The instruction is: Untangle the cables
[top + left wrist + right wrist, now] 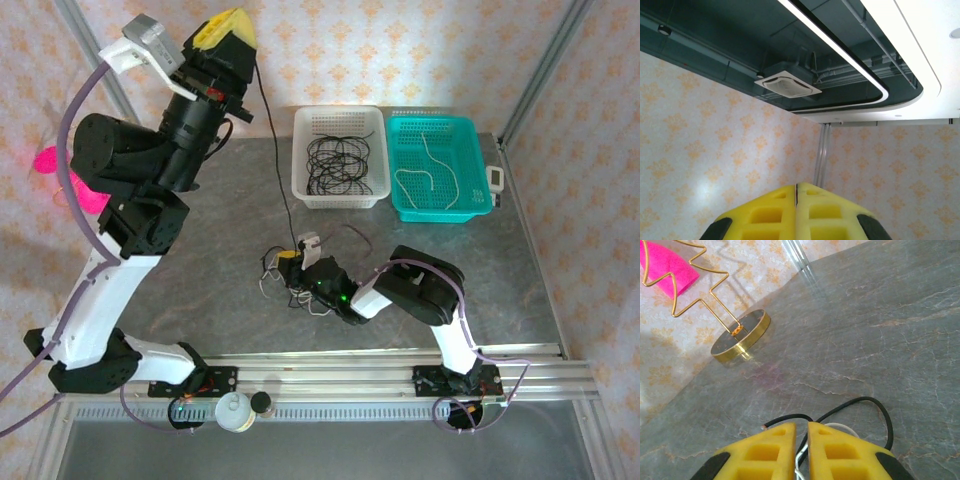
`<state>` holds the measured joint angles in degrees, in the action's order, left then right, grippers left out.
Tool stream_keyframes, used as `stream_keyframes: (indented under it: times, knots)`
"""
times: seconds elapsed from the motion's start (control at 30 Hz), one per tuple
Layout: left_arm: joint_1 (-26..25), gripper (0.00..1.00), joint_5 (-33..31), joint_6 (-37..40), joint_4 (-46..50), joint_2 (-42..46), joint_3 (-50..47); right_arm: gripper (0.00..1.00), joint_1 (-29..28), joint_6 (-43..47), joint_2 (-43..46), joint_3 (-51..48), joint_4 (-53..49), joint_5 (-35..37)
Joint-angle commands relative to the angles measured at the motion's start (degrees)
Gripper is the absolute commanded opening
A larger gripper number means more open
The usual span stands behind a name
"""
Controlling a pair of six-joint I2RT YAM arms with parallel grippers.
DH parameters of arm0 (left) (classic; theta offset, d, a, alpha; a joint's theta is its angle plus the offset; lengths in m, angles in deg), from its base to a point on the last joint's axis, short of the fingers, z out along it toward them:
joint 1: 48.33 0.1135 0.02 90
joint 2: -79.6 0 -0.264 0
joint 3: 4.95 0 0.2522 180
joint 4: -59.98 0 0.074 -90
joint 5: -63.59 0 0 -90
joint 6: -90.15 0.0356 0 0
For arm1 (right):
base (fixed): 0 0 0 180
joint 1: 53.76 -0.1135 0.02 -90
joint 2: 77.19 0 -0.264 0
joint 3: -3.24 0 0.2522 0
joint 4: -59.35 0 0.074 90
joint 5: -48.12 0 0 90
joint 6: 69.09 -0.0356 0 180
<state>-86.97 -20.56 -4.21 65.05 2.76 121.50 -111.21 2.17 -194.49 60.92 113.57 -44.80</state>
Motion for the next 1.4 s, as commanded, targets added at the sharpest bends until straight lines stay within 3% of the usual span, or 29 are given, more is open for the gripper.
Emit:
stream_keyframes:
  times: [0.0, 0.67, 1.2, 1.3, 1.37]
  knots:
    - [-0.39, 0.00, 2.64, 4.68, -9.57, 0.11, 1.74, 0.15, -0.29, 0.96, -2.38, -1.03, -2.79, 1.29]
    - [-0.39, 0.00, -3.27, 13.95, -20.64, -10.03, 17.21, 0.18, -0.27, 2.05, -2.94, -2.16, -3.20, 3.30]
    - [-0.39, 0.00, -4.43, 16.43, -19.53, -13.49, 22.82, 0.21, 0.01, 2.84, -1.74, -3.21, -3.25, 5.22]
    - [-0.34, 0.00, -5.09, 17.16, -18.46, -13.35, 22.72, 0.30, 0.50, 3.54, 1.13, -4.04, -4.20, 3.46]
    - [-0.39, 0.00, -5.32, 17.44, -16.81, -12.49, 21.20, 0.48, 0.83, 4.81, 4.61, -4.52, -6.07, 0.77]
